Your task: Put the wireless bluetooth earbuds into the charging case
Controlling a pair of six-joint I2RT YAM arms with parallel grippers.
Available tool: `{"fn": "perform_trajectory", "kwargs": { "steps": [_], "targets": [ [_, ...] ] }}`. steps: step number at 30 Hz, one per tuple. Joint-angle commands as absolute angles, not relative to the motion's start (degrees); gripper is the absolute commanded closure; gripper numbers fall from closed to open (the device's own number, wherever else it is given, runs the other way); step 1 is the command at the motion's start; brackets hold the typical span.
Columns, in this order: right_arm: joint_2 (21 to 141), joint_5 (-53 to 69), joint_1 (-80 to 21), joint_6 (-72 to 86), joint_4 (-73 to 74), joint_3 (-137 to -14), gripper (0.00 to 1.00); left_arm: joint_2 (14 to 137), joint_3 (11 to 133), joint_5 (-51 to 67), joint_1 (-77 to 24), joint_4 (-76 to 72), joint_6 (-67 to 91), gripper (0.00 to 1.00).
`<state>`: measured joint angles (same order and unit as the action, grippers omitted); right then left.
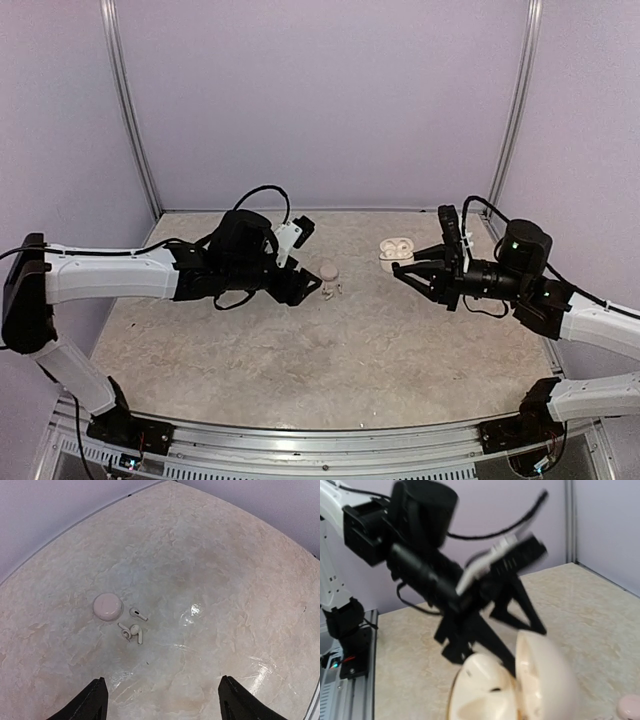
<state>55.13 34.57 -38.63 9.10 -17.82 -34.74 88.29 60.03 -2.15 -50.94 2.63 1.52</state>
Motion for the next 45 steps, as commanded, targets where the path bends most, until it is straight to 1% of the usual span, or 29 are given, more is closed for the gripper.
{"fn": "perform_trajectory", "kwargs": {
  "steps": [1,6,12,16,25,36,45],
  "targets": [
    [53.6,33.7,-37.1,9.9,-16.2,-33.6,1.00,94.4,64.7,2.1,-50.5,6.9,0.7,0.27],
    [53.7,34.2,-36.4,10.4,-16.2,-33.0,1.00,103.0,68.9,5.2,-49.5,8.2,1.8,0.37],
    [53.7,34.2,-35.9,10.5,-15.8,-33.0,1.00,110.2,75.1,7.9,-47.6,9.0,4.6,0.49],
    [53.7,34.4,-35.7,10.4,-15.6,-33.0,1.00,115.9,79.1,9.3,-46.3,10.5,6.9,0.55],
    [54.2,34.8,-35.3,10.3,-16.0,-32.8,1.00,122.8,85.1,8.8,-45.6,13.2,7.9,0.61],
    [54.3,35.0,-35.0,9.9,-15.7,-32.6,1.00,129.1,91.0,7.1,-45.4,16.1,7.5,0.63],
    [54.5,35.1,-34.8,9.9,-15.8,-32.7,1.00,133.3,96.0,2.7,-44.6,19.7,8.1,0.65]
  ]
}}
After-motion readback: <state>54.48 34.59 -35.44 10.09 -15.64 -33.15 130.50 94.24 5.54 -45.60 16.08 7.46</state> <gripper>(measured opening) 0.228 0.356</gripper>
